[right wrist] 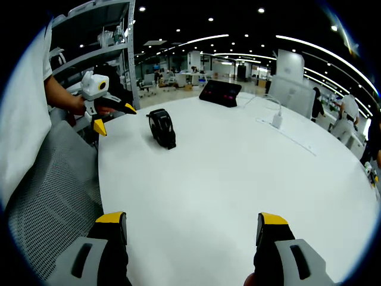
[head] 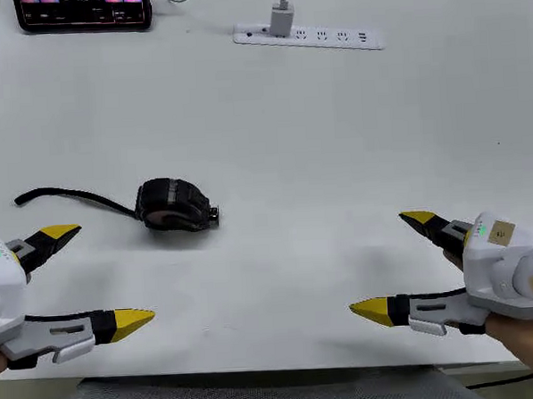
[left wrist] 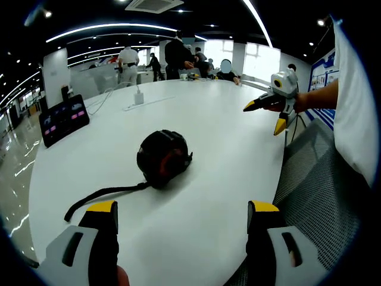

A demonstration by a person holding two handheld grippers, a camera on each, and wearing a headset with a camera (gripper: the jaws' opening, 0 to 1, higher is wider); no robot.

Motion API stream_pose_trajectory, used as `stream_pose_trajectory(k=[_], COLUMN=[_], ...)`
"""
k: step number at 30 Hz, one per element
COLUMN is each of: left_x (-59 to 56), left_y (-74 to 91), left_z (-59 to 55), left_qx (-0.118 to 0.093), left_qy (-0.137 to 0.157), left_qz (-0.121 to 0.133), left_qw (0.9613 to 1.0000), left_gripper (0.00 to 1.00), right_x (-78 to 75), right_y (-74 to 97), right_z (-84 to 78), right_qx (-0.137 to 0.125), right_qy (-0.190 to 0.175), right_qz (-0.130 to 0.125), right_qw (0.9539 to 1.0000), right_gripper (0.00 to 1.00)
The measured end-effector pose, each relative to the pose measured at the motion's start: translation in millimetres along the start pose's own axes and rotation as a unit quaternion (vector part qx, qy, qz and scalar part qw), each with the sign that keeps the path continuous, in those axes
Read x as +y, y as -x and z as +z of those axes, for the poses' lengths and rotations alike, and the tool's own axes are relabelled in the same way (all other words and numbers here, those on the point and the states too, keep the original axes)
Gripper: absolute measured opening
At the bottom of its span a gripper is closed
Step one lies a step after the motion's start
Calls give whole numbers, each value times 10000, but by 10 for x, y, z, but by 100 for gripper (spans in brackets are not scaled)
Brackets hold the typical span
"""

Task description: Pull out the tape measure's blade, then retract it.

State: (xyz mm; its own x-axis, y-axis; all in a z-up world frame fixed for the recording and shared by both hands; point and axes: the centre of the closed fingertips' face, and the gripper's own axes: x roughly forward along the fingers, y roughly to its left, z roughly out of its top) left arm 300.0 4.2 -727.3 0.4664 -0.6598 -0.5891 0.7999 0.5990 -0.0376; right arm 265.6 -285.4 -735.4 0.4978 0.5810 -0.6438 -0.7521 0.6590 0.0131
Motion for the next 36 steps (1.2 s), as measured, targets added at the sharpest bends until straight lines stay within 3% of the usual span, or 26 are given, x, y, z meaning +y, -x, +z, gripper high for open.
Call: stream_pose_trajectory(k=[36], left_x=[47], left_y=[-2], left_z=[68], left_qx=[-74], left_qy=[-7], left_qz=[76], left_qw=[9999], left_gripper=[88], right_x=[26], right_y=[2], right_z=[-25], right_qx=[10], right_qy=[-51], right_qz=[28], right_qw=[10000], right_gripper=[87])
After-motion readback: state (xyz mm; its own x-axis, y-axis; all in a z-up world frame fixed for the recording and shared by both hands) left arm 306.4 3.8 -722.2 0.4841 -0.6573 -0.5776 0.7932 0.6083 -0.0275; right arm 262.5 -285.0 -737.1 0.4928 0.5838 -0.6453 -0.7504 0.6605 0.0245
